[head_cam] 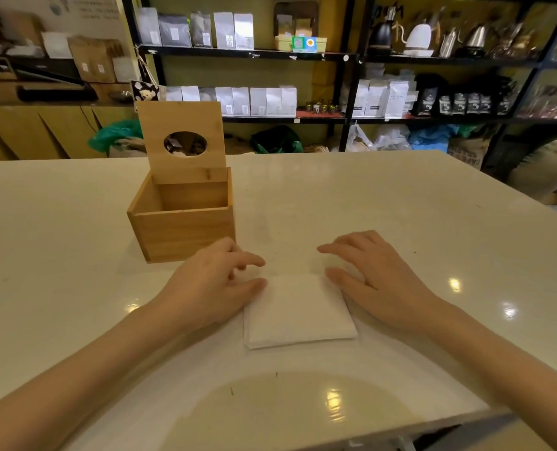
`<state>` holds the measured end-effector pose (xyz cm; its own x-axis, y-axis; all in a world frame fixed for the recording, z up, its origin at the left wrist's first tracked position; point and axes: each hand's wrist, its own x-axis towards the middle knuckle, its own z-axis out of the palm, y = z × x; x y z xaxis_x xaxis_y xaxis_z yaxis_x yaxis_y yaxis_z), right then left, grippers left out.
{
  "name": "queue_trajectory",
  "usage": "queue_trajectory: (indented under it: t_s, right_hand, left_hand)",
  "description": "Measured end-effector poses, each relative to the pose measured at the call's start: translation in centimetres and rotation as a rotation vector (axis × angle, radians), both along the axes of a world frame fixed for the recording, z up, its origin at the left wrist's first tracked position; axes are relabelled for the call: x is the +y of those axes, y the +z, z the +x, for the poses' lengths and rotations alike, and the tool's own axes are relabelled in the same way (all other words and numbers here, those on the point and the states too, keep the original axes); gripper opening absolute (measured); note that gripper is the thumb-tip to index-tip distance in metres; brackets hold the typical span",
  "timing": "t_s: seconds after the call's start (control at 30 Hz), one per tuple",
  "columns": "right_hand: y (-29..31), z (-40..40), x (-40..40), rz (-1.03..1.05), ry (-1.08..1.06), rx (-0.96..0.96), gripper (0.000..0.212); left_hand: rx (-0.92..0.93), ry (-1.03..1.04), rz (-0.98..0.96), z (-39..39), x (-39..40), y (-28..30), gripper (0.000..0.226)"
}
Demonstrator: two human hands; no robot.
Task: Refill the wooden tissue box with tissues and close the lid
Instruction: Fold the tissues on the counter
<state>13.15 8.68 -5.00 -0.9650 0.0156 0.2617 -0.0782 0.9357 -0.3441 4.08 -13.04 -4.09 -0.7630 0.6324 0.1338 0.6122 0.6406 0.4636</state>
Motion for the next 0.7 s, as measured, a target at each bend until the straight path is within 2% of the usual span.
queue_trajectory:
  t_s: [0.1,0.2,0.37,0.47,0.57,0.7]
  right_hand:
    - [-0.5,0.0,0.3,0.157,0.118,-0.129,0.067]
    - [-1.1,0.2,0.4,0.212,0.141,-0.15,0.067]
    - [-1.3,0.1,0.3,0.22,0.148,-0.043,0.054]
    - [-1.0,0.1,-0.2,0.143,0.157,-0.049,0.041]
    - [-0.4,0.3,-0.9,0.02,0.146,-0.071,0.027]
    - [0.4,0.2,-1.7,-0.013,0.116,-0.057,0.012]
  left_hand:
    - [0.083,-0.1,-0.081,-0.1,0.2,-0.6,0.042]
    - [0.1,-0.141,-0.159,0.0,0.3,-1.1,0.045]
    - [0.142,-0.148,-0.104,0.2,0.3,-1.2,0.037]
    - [0.133,-0.159,-0.048,0.5,0.4,-1.1,0.027]
    - [0.053,-0.151,-0.029,0.7,0.3,-0.9,0.021]
    - [-0.053,-0.09,0.034,0.9,-0.1,-0.4,0.011]
